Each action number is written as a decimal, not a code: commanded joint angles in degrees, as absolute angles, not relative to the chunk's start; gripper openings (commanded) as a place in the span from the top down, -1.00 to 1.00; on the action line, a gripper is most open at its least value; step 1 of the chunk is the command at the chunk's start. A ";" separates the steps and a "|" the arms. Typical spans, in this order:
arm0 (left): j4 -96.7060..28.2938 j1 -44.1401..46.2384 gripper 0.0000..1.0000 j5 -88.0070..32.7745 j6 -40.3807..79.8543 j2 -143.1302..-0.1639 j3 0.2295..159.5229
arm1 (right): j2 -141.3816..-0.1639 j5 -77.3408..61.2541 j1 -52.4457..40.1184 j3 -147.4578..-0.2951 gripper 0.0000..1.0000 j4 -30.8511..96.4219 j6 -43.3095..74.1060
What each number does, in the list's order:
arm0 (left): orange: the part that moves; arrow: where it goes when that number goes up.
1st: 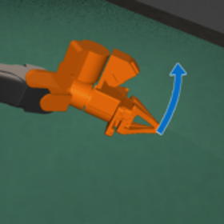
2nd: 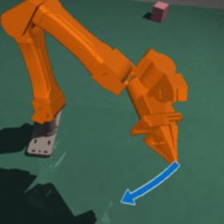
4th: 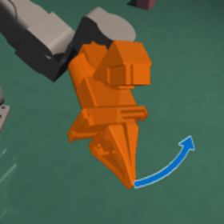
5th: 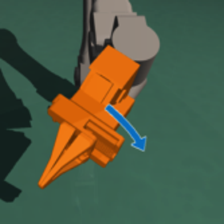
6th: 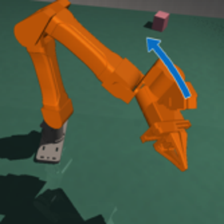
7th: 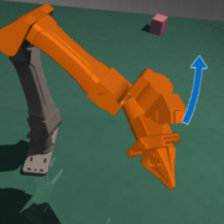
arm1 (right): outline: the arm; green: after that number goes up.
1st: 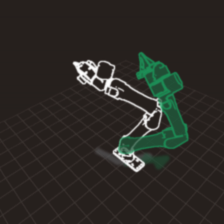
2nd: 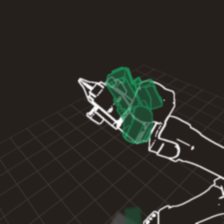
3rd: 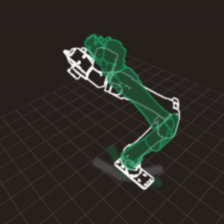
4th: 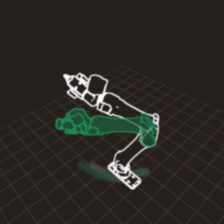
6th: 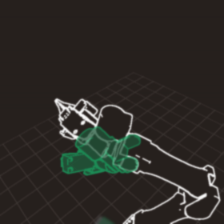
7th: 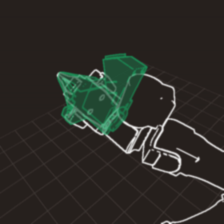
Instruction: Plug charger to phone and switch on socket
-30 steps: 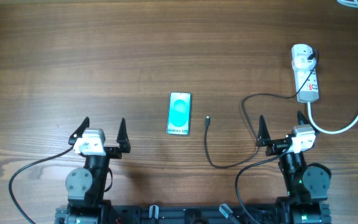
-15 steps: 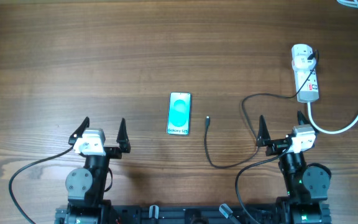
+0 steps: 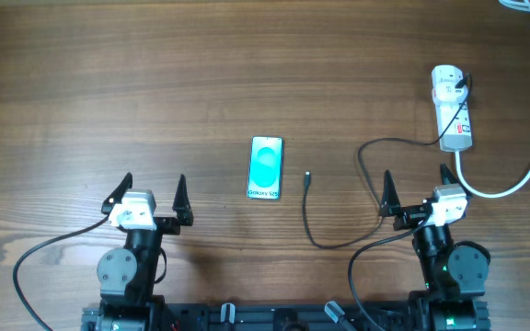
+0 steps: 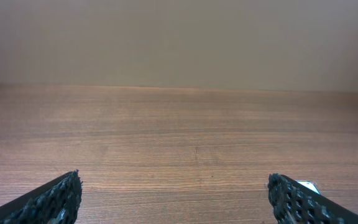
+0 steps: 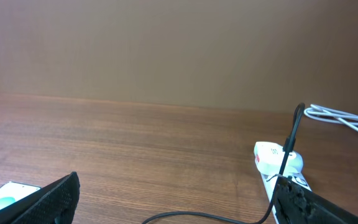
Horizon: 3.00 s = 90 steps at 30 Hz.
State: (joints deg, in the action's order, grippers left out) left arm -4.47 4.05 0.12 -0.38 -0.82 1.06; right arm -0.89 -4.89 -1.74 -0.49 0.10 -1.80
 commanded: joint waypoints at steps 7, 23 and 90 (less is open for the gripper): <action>-4.27 4.05 -1.00 -0.56 -1.23 -0.38 0.36 | -0.54 -4.32 -2.02 -0.32 -1.00 -0.08 -1.48; -1.30 4.38 -1.00 -12.49 27.83 -0.38 0.36 | -0.54 -4.34 -2.02 -0.32 -1.00 -0.08 -1.45; -77.03 29.89 -1.00 -7.42 27.73 -120.11 102.21 | -0.54 -4.32 -2.02 -0.32 -1.00 -0.08 -1.50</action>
State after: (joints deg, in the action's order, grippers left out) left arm -77.69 29.69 -8.34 28.21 -117.91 101.45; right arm -0.89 -4.86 -1.74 -0.36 0.08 -1.78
